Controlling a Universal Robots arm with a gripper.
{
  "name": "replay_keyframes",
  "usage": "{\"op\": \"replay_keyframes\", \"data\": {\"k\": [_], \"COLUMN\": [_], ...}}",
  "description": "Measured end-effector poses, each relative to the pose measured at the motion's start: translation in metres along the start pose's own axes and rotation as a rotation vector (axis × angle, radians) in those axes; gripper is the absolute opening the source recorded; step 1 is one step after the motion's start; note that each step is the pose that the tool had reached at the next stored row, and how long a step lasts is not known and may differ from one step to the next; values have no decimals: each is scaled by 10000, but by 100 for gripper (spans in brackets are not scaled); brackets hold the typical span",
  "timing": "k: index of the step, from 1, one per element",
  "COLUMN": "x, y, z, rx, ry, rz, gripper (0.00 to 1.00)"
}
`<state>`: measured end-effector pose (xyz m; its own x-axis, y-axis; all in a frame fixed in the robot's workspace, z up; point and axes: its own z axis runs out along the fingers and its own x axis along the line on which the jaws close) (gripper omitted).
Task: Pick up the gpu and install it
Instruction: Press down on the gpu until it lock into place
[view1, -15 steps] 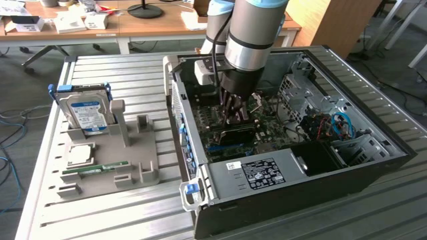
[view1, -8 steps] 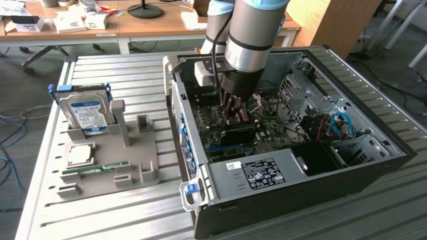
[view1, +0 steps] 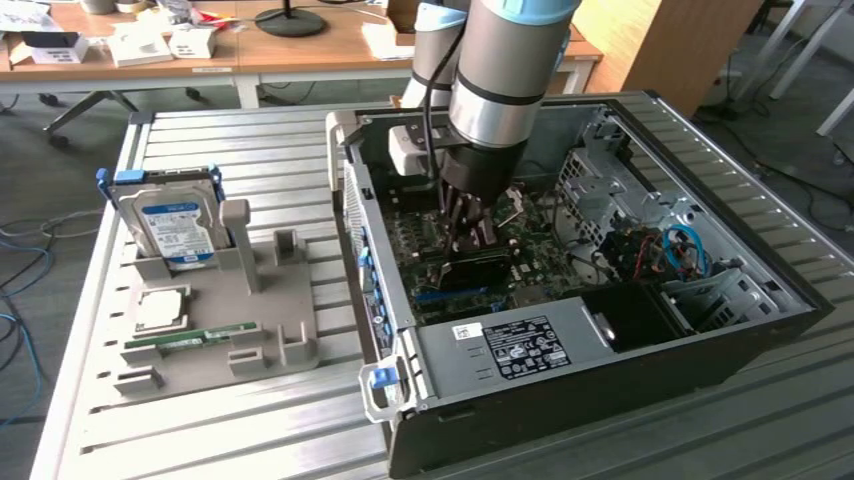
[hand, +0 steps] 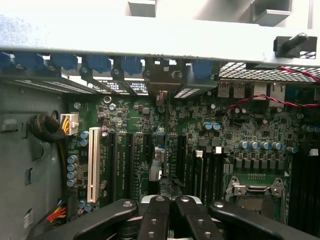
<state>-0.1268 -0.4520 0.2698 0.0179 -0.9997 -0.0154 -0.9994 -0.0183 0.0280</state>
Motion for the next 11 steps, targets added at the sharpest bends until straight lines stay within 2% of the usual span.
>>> {"op": "replay_keyframes", "data": {"k": [11], "x": [0], "y": [-1], "z": [20], "rx": [0], "ry": [0], "rz": [-1], "gripper": [11]}}
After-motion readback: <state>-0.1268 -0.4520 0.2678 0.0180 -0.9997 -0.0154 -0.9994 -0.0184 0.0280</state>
